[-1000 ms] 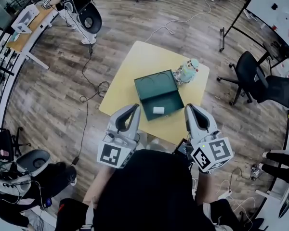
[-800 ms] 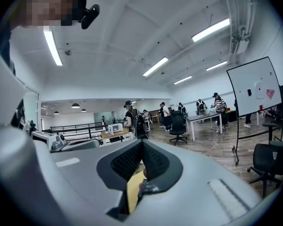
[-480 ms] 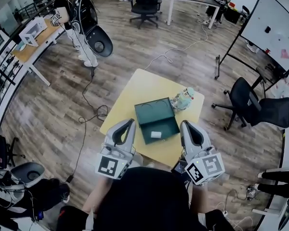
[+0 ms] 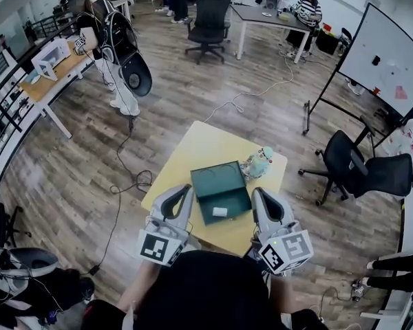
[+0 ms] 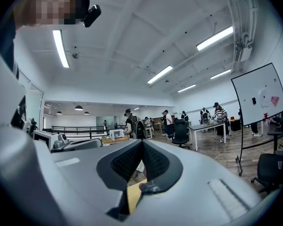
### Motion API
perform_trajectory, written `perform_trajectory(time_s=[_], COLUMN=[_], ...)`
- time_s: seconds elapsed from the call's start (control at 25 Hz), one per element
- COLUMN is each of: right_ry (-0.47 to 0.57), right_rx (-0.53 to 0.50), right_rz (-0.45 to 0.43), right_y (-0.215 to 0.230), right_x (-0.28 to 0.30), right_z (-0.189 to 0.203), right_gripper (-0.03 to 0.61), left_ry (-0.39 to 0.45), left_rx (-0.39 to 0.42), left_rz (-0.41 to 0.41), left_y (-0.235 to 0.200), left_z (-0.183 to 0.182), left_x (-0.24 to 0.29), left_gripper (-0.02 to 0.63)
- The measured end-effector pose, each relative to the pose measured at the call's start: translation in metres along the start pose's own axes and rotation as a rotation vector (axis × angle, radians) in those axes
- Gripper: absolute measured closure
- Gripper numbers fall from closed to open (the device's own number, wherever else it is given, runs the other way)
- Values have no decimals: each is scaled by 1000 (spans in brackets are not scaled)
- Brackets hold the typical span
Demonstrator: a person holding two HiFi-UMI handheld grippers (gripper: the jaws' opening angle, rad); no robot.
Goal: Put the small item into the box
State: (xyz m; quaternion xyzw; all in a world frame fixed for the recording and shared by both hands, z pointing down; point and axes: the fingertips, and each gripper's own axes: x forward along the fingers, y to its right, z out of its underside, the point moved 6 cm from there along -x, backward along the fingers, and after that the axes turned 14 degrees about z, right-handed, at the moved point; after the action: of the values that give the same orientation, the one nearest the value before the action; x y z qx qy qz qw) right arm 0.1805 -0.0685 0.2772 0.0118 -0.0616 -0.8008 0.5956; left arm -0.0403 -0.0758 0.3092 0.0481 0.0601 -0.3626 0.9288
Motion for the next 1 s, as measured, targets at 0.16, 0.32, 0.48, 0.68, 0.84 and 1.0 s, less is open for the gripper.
perform_trajectory(time_s=[0.16,0.32,0.48,0.68,0.84,1.0], right_ry=[11,16,12,6,0,-13], right_rx=[-1,-6,-1,1,4,4], right_rz=[-6,-9,-7,-6,-8,-13], right_y=[-3,-7,-7,-7,-8,-8], right_x=[-1,-2,-1,-2,-3,-3], right_z=[-1,0,1,3,8,12], right_gripper=[577,577,577,577,577,577], left_ry=[10,9,0,-16,-16,-45], left_rx=[9,20,17,4,-1,18], left_rz=[15,36,43,39,48,40], left_y=[1,3,4,5,8,7], left_z=[-1,-1,-1,-2,1,4], left_x=[2,2,3,3,2,-1], left_gripper=[612,612,612,612,612,612])
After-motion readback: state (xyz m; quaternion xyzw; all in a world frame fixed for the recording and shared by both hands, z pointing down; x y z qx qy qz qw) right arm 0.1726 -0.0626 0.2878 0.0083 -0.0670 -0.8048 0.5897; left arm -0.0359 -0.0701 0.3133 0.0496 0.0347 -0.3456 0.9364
